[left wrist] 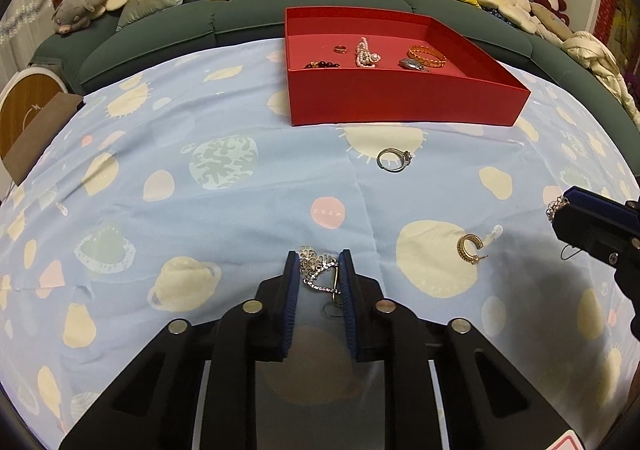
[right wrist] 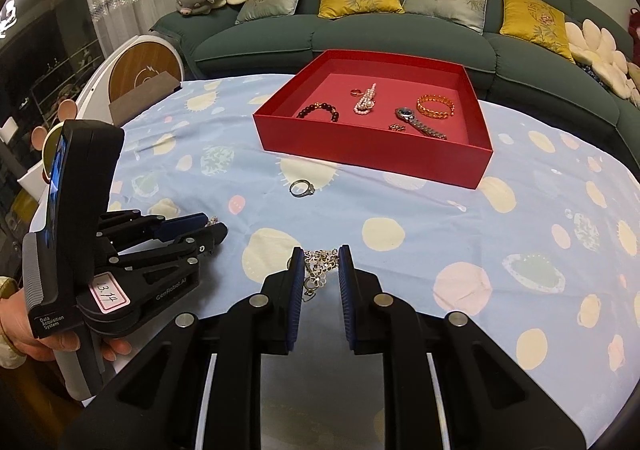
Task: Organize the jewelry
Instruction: 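Carry the gold chain and silver pendant into the red tray and open both tools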
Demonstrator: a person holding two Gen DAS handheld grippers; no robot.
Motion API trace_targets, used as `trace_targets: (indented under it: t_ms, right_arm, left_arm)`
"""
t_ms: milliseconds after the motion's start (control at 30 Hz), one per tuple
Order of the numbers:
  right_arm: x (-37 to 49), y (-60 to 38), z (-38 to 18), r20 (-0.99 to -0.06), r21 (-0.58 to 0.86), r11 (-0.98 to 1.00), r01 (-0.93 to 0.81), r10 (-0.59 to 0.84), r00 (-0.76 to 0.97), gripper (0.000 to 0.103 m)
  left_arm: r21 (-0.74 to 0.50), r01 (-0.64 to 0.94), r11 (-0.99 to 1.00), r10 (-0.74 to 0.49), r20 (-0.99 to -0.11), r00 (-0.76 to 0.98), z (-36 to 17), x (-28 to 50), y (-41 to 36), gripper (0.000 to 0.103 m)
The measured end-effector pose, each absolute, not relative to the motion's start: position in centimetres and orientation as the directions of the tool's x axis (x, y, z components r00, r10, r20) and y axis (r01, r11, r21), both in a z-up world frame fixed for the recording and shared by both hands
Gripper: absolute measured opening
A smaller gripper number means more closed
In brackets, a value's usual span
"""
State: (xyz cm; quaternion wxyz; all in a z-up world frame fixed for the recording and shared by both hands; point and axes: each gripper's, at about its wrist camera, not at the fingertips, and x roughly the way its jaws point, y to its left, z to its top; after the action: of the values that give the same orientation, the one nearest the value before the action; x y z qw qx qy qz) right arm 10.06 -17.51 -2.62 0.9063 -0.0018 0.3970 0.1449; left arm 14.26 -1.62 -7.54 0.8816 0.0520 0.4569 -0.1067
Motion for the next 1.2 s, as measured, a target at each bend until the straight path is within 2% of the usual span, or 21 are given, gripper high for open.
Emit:
trace_targets:
  t_ms: [300, 667, 1200]
  right_arm:
    - [10.0, -18.6, -1.2, -0.691, 0.126, 0.963, -0.239, 0.258, 0.675, 0.017]
    - [10.0, -19.1, 1.3, -0.638, 0.140, 0.962, -0.234, 0.269, 0.721, 0.017]
    - [11.3, -20.7, 4.3, -0.568, 0.178, 0.969, -0.173, 0.245, 0.786, 0.016]
  left_arm:
    - [-0.056, 0.242, 0.969, -0.185, -0.811, 0.555, -6.1, 13.8, -0.8, 0.014]
    - [-0.100, 0.259, 0.961, -0.246, -0.740, 0.626, -0.8, 13.2, -1.1, 0.014]
    - [-0.131, 0.246, 0.960, -0.269, -0.670, 0.692, 3.4, 15.0, -2.5, 0.014]
